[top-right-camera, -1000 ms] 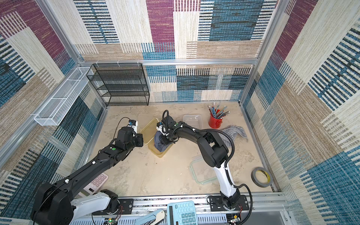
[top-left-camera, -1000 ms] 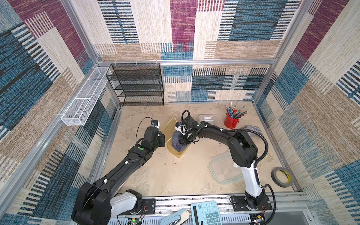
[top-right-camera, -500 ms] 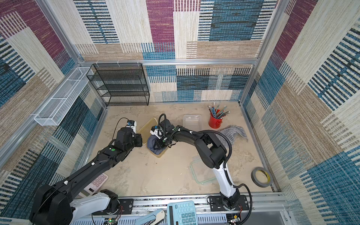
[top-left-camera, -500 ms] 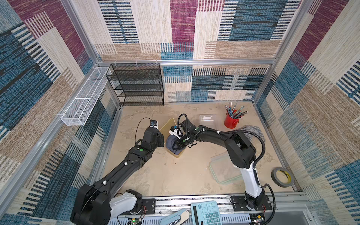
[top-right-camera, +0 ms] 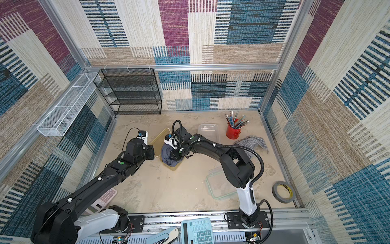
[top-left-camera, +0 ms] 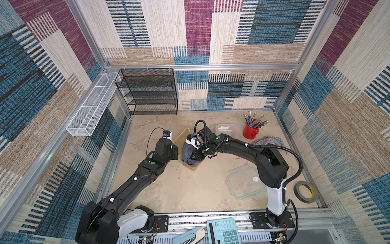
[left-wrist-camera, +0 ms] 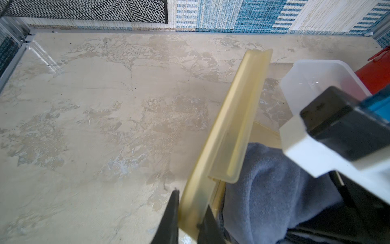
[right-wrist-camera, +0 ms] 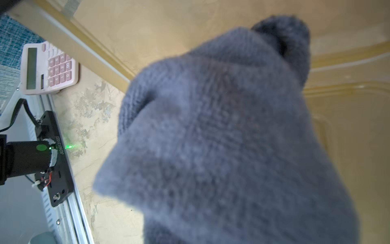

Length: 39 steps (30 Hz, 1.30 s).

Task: Wipe the insides of the lunch boxes
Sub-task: Wipe the dirt inside the lunch box, then place the cleaning item at the center of the board.

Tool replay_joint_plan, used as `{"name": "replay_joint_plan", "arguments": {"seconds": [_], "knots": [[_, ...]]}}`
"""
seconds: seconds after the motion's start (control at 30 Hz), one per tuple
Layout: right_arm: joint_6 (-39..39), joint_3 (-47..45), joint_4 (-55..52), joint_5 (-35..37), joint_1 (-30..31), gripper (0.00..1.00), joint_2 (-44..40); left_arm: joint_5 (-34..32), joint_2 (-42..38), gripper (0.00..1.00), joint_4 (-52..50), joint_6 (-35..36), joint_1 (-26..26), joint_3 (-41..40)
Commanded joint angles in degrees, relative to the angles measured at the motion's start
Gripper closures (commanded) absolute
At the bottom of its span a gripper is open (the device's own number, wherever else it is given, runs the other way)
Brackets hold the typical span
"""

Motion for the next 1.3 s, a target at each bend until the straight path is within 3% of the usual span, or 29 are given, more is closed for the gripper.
{"name": "replay_joint_plan", "arguments": {"seconds": [0.0,0.23,0.67,1.03,1.27], "knots": [[-1.0,0.4,-1.1,4.5,-0.4,0.95,-2.2,-2.0,-0.4,1.0,0.5,1.5,0.0,0.0],[1.6,-1.3,8.3,1.6,-0.4,0.98,-10.4,-2.9,0.3,1.0,1.1,0.4,0.1,0.1],[1.6,-7.0,13.3,6.5,-0.4,0.96,-25.2,-6.7,1.4,1.0,1.4,-2.0,2.8,1.0],[4.6,-27.8,23.4,9.6,-0.5,0.95,-35.4,-3.9,4.4,1.0,5.5,-4.1,9.2,3.6],[7.0,-37.1,31.8,9.6,-0.5,0.95,-32.1,1.6,9.1,0.99,9.1,-6.3,9.4,5.0]]}}
